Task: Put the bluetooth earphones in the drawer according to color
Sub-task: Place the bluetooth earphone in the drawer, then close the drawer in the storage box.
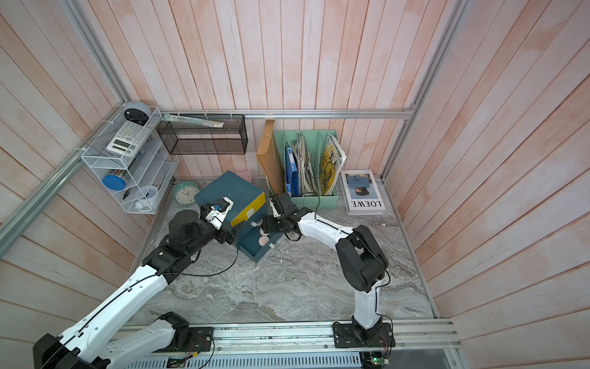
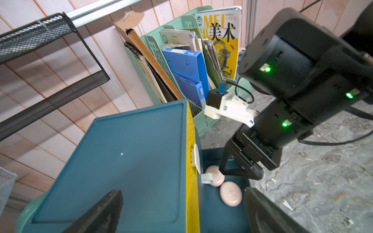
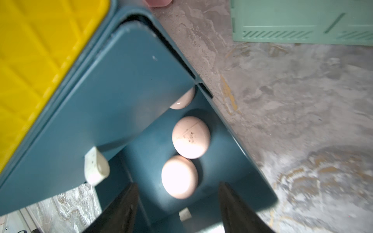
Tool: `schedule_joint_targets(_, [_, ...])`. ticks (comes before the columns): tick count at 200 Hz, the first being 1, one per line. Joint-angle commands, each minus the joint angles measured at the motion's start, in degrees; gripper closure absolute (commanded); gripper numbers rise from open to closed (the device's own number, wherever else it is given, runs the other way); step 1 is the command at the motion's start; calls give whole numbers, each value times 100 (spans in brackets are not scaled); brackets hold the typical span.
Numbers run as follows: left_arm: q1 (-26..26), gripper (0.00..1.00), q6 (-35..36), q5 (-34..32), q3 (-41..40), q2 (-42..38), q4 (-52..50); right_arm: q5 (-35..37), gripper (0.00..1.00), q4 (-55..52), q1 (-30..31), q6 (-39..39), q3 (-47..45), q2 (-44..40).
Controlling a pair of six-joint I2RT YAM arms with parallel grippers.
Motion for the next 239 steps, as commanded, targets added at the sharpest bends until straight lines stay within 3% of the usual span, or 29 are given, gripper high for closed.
schedule_joint_targets(1, [22,8,-145,-186,-69,-55,389,151,31,10,-54,4,-258,-333])
schedule_joint_targets(61, [66,70,-318,-98,-59,240,589,314,31,141,-123,52,-1156,-855])
schedule_joint_targets(103, [97,100,-338,59,13,439,493,345,34,283,-124,151,-1693,-1108])
schedule_joint_targets(129, [110,100,-273,96,40,537,380,300,45,436,-125,240,-1866,-1068])
schedule_joint_targets(159, [126,100,-199,5,38,564,320,-12,74,751,-133,446,-1948,-911])
schedule_joint_targets(194, [154,100,-120,-131,16,596,298,-147,100,973,-122,556,-1948,-804])
schedule_joint_targets(239, [224,100,-190,-177,16,686,368,-261,100,1028,-119,561,-1830,-649])
